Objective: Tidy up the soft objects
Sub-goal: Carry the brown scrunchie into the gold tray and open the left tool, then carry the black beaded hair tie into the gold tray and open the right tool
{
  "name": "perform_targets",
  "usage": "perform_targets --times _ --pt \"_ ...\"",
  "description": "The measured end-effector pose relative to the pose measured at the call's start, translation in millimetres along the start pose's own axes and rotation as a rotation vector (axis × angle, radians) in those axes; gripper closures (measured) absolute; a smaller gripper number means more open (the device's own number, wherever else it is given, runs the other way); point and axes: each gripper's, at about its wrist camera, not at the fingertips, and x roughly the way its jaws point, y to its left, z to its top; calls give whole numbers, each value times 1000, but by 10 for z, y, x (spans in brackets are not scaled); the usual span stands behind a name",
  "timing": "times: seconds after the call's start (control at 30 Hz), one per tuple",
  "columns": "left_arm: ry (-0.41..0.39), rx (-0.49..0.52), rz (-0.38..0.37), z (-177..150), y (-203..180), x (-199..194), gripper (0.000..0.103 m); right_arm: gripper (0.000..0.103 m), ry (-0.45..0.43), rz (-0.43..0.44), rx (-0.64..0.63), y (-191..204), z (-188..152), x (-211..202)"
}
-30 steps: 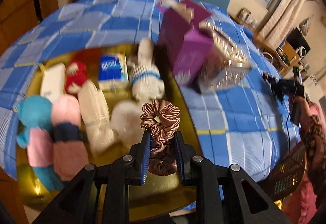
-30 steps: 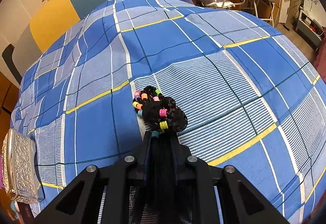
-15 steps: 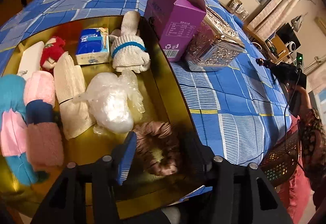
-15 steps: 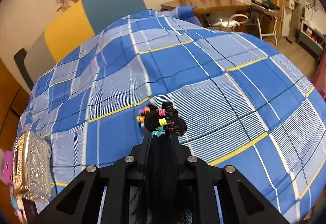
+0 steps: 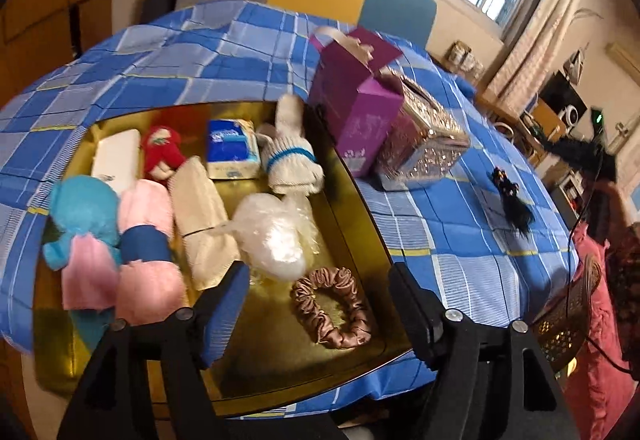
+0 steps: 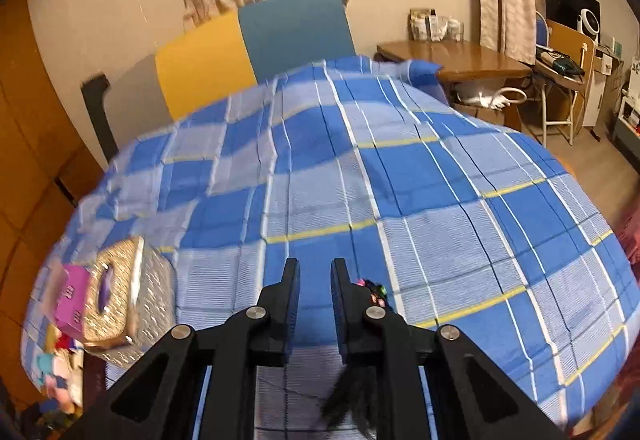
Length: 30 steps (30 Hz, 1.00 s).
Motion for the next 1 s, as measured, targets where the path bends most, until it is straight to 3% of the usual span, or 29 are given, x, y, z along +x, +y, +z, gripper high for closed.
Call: perform_targets --times 0.03,0.1,0.2,0.47,0.63,0.73,1.0 --pt "-5 -7 2 2 20 -7 26 74 6 -44 1 -27 -36 56" --pt "-11 -18 7 -6 54 -34 24 64 72 -112 11 -137 -141 290" --pt "-20 -29 18 -14 99 -61 24 63 208 -162 23 -284 -320 727" --pt "-30 -73 43 -14 185 -65 24 61 302 -213 69 -429 -594 1312" --pt "-26 -103 44 -16 231 -41 24 71 286 -230 14 -344 -607 1308" --pt "-37 -104 44 -19 251 -70 24 72 249 -190 42 -314 -595 1173" --pt "-85 -132 54 -9 416 -249 21 72 33 -37 -31 281 -287 156"
